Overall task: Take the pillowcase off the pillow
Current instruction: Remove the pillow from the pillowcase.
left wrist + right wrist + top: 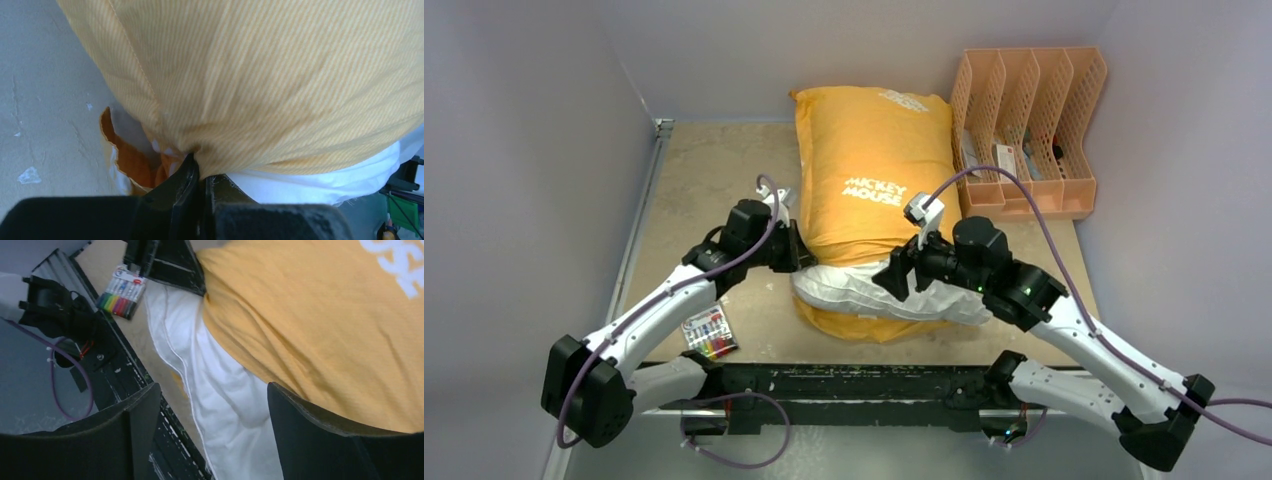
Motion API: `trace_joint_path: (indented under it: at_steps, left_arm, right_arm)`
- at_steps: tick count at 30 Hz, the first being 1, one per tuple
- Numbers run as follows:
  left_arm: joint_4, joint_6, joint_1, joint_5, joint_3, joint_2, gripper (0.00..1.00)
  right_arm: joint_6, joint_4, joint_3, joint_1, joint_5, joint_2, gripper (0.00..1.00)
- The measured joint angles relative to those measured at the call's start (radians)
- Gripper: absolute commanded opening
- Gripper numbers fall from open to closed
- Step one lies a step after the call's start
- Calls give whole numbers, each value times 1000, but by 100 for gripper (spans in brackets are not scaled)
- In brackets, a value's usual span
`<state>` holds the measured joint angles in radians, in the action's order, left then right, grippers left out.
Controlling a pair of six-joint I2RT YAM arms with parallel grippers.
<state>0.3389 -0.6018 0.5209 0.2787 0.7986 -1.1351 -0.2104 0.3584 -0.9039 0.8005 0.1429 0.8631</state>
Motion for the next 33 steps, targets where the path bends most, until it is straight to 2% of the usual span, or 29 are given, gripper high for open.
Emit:
trace_joint_path:
  at_steps: [4,7,10,16,20,22,24,25,26,28,30,31,33]
  left_arm:
    - [0,-13,-3,-5,-4,41,0]
    - [0,-23,-3,-6,-4,45,0]
    - [0,-30,-3,-6,-4,45,0]
    - [5,-33,-4,-3,-5,47,0]
    - [7,-33,-11,2,-12,54,0]
    - [7,-33,-13,8,-12,60,0]
    - [7,-33,-13,12,-12,69,0]
    - [7,-33,-14,13,-12,75,0]
    - [7,-32,-15,13,-12,80,9]
    - [8,-30,-17,10,-12,91,28]
    - [26,-23,-17,-9,-8,106,42]
    - [43,-17,-16,-27,-4,118,45]
    - [95,-6,-14,-77,19,142,46]
  right_arm:
    - [74,-74,-64,89,31,57,81]
    - [189,-167,-82,272,-5,144,77]
    - [335,-302,-21,403,-56,231,77]
    - [619,-545,150,453,-262,372,80]
    - [741,-681,181,471,-368,441,79]
    - [797,-759,181,476,-433,473,66]
    - [836,-824,188,476,-493,493,38]
    - [855,-850,195,477,-521,499,16]
    - [867,-881,203,479,-549,507,0]
    - [902,-942,217,486,-601,523,0]
    - [932,-1050,267,494,-631,518,0]
    - [935,-1086,304,496,-620,496,0]
    - [901,-1073,365,496,-576,413,0]
